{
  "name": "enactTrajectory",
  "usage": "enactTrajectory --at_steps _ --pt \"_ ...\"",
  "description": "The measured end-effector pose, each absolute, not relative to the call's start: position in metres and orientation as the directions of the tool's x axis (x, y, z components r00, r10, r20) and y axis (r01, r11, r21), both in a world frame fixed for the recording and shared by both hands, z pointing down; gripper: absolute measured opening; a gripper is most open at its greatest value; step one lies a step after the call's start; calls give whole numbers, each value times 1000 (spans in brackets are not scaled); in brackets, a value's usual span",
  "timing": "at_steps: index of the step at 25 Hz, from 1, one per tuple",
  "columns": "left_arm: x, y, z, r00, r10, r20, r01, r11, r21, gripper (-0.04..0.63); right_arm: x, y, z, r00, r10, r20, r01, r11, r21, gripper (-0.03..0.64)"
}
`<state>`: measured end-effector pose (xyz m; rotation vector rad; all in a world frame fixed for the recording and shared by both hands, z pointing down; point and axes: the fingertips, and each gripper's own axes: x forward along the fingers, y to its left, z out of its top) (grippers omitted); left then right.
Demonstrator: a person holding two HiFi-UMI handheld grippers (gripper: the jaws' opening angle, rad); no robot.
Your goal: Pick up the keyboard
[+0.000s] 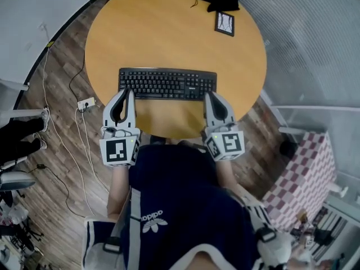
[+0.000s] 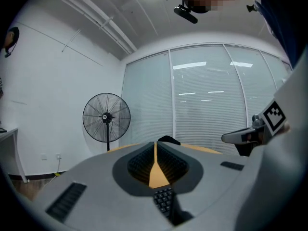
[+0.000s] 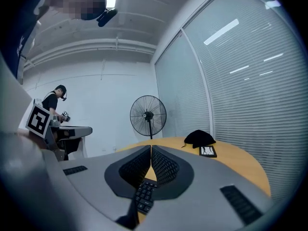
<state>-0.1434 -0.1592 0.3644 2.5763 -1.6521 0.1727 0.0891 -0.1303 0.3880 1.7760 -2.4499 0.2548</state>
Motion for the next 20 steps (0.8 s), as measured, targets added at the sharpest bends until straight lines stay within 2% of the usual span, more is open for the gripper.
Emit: enactTrajectory --at_steps 10,20 --pt "-159 -202 396 457 -861 223 -887 -461 38 12 103 -149 405 -213 -944 253 -977 208 -47 6" --pt "-161 -208 394 417 -884 213 -907 -419 38 9 113 -170 406 -230 -940 253 -973 217 -79 6"
